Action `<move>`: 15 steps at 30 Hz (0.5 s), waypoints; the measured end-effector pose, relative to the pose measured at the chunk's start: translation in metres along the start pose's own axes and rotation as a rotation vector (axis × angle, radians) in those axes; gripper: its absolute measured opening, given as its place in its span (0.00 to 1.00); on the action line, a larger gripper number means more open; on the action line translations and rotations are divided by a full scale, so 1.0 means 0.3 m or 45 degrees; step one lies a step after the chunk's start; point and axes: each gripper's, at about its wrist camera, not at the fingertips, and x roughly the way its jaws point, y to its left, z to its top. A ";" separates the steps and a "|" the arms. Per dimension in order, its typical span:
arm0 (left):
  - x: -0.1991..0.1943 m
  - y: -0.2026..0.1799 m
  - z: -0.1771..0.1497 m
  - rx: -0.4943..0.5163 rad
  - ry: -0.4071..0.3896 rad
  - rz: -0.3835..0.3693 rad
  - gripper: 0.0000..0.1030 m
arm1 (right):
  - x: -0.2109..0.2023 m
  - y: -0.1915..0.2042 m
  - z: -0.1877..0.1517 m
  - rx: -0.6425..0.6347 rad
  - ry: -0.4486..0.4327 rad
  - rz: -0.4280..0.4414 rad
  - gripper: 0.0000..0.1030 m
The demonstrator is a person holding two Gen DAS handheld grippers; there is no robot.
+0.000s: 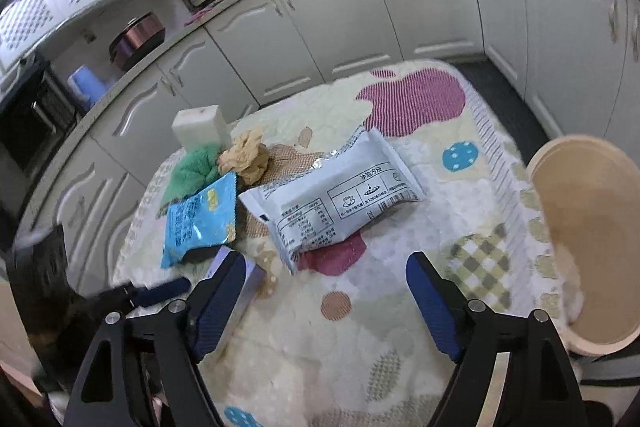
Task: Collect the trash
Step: 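Grasp the white medicine box with the left gripper while the right grasps the grey packet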
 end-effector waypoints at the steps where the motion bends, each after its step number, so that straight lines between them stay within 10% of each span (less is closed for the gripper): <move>1: 0.010 -0.002 -0.002 0.000 0.006 0.004 0.60 | 0.023 -0.009 0.011 0.033 0.015 0.010 0.81; 15: 0.059 -0.006 0.008 0.014 0.026 0.004 0.60 | 0.229 -0.040 0.156 0.222 0.019 0.031 0.80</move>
